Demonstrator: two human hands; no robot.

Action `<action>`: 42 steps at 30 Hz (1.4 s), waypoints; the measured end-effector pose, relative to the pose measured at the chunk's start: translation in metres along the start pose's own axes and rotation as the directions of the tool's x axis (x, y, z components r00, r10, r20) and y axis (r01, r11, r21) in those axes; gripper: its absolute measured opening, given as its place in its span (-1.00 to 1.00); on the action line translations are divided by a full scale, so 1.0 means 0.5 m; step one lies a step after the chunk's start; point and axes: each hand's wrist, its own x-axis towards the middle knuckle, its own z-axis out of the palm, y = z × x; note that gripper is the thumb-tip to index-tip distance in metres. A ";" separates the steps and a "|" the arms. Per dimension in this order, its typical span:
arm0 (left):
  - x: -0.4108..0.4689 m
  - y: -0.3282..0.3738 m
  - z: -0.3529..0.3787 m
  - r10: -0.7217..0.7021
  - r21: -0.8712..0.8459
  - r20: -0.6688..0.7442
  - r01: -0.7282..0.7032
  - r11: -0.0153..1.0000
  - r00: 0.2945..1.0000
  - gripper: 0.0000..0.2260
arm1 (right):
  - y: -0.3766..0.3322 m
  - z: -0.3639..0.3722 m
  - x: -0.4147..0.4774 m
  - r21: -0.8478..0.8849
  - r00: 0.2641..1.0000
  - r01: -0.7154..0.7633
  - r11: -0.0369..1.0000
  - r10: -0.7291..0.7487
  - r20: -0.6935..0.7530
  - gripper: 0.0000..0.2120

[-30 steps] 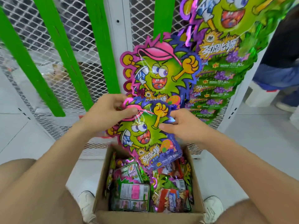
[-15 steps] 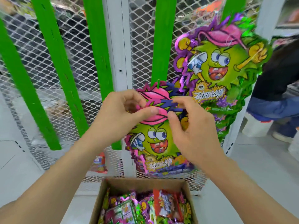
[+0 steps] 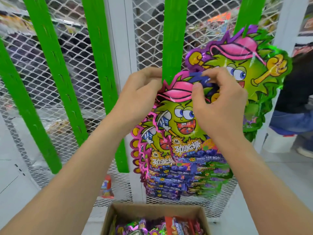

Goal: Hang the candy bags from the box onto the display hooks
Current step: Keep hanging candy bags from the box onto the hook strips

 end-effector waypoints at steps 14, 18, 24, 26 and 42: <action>-0.025 0.037 -0.009 -0.047 -0.001 0.055 0.047 0.999 0.997 -0.67 | -0.044 0.005 -0.001 0.014 0.992 0.048 0.999 -0.049 0.115 -0.77; -0.029 0.038 -0.006 0.005 0.055 0.028 -0.007 0.998 1.000 -0.64 | -0.051 0.001 0.000 0.024 0.992 0.071 0.997 -0.073 0.103 -0.73; -0.029 0.033 -0.006 0.018 0.025 0.036 -0.019 1.000 0.999 -0.68 | -0.050 -0.007 0.010 0.104 0.995 0.056 0.993 -0.064 0.080 -0.86; -0.029 0.030 -0.008 0.001 0.020 0.045 -0.002 1.000 0.999 -0.68 | -0.044 -0.002 0.004 0.088 0.996 0.035 0.996 -0.042 0.081 -0.89; -0.035 0.031 -0.017 -0.103 -0.048 0.036 0.104 0.993 0.994 -0.86 | -0.046 0.002 -0.041 0.035 0.989 0.097 0.995 -0.100 0.110 -0.94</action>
